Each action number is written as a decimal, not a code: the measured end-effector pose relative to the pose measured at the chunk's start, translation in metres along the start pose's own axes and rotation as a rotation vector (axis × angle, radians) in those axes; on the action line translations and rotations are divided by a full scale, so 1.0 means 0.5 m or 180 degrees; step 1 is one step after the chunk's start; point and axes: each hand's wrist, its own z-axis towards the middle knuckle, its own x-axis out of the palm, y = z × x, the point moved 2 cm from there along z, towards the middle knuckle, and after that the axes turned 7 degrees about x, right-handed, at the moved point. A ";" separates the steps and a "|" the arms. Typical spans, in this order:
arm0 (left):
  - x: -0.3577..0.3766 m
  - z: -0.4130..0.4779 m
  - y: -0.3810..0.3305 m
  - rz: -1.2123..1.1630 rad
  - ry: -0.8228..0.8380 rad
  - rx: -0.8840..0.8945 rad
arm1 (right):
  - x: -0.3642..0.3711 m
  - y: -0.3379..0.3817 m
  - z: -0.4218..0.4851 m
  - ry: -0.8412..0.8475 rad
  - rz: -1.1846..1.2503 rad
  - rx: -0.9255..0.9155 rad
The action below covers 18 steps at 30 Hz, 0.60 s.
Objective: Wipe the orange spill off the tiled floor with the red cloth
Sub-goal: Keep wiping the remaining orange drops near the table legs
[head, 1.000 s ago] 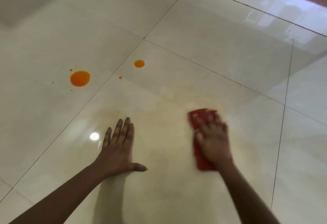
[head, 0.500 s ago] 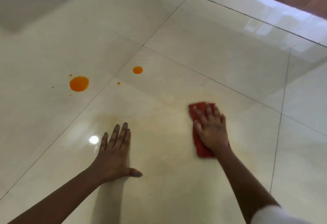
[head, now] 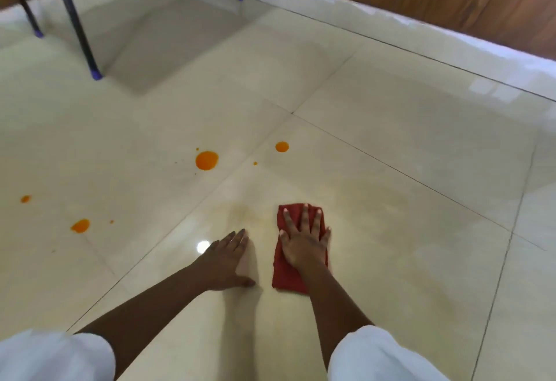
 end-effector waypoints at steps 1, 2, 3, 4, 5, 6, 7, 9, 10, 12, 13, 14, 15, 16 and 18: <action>-0.001 -0.028 0.010 -0.0018 0.0095 -0.0084 | 0.004 0.014 -0.013 0.0094 -0.0003 -0.0053; 0.000 -0.044 0.019 -0.0040 0.0185 -0.0111 | 0.010 0.015 -0.019 0.0133 -0.0025 -0.0051; 0.000 -0.065 0.033 -0.0077 0.0226 -0.0158 | 0.009 0.022 -0.023 0.0156 -0.0086 -0.0076; -0.005 -0.077 0.043 -0.0094 0.0229 -0.0179 | 0.005 0.024 -0.019 0.0172 -0.0139 -0.0093; -0.008 -0.083 0.054 -0.0068 0.0191 -0.0172 | 0.001 0.026 -0.015 0.0189 -0.0192 -0.0103; -0.012 -0.085 0.069 -0.0038 0.0116 -0.0174 | -0.001 0.032 -0.009 0.0164 -0.0243 -0.0130; -0.013 -0.079 0.083 -0.0048 0.0014 -0.0199 | -0.005 0.036 0.001 0.0098 -0.0316 -0.0189; -0.014 -0.059 0.098 0.0037 -0.0127 -0.0223 | -0.016 0.028 0.019 -0.0015 -0.0342 -0.0196; -0.012 -0.048 0.106 0.0164 -0.0202 -0.0215 | -0.022 0.023 0.033 -0.0062 -0.0303 -0.0145; -0.005 -0.021 0.127 0.0354 -0.0328 -0.0135 | -0.028 0.018 0.059 -0.0196 -0.0191 0.0037; 0.000 -0.006 0.135 0.0406 -0.0415 -0.0064 | -0.031 0.019 0.063 -0.0351 -0.0165 0.0128; 0.002 0.009 0.138 0.0467 -0.0514 0.0016 | -0.031 0.022 0.064 -0.0553 -0.0151 0.0215; 0.002 0.024 0.139 0.0519 -0.0607 0.0092 | -0.028 0.027 0.065 -0.0724 -0.0111 0.0304; 0.000 0.043 0.148 0.0507 -0.0701 0.0162 | -0.021 0.037 0.070 -0.0790 -0.0060 0.0403; -0.006 0.075 0.161 0.0467 -0.0851 0.0256 | -0.003 0.054 0.069 -0.0666 -0.0119 0.0495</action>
